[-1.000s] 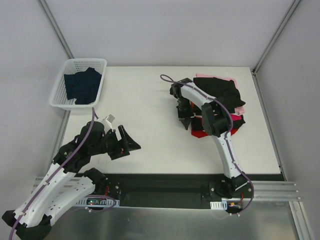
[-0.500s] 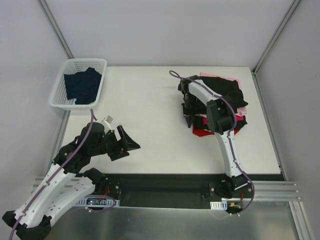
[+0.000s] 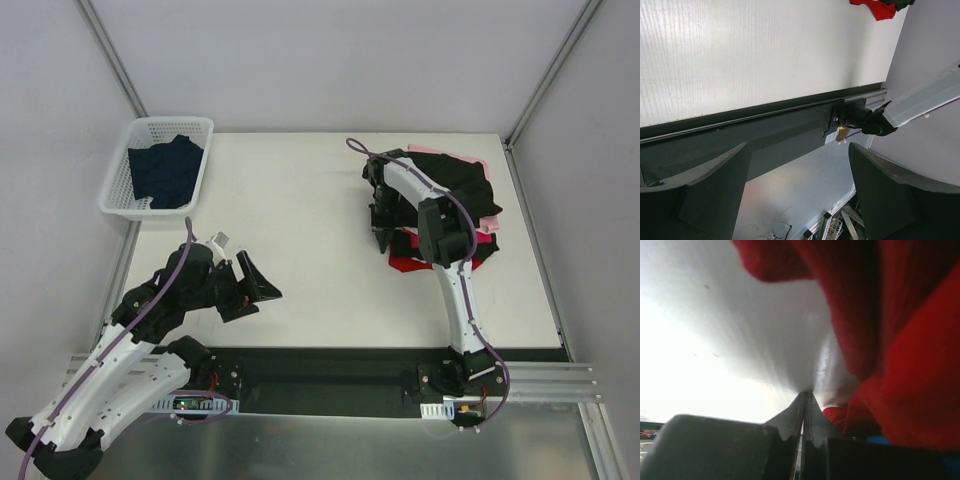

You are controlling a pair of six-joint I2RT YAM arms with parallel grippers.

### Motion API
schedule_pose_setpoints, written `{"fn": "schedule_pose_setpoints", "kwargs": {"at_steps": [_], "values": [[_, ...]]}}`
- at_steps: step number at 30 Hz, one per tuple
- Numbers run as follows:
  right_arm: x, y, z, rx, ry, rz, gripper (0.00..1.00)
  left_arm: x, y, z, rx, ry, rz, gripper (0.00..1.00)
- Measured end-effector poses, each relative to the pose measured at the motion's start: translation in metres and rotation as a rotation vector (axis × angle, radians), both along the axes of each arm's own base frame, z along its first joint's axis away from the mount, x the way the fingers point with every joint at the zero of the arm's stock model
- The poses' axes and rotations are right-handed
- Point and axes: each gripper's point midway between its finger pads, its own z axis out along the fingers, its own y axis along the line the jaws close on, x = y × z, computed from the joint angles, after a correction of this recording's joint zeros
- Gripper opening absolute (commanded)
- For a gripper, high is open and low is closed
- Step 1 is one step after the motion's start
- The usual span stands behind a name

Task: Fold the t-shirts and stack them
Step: Put the neatly folded tshirt into the corner of the board with the right arm

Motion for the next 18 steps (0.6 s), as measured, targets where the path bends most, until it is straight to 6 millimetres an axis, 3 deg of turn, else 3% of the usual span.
{"fn": "schedule_pose_setpoints", "kwargs": {"at_steps": [13, 18], "values": [[0.006, -0.037, 0.001, -0.077, -0.036, 0.015, 0.01, 0.002, -0.001, -0.009, 0.036, 0.017, -0.019, 0.80], [0.001, -0.062, 0.003, -0.126, -0.039, 0.013, 0.01, 0.002, 0.000, -0.010, 0.042, 0.013, -0.026, 0.80]]}}
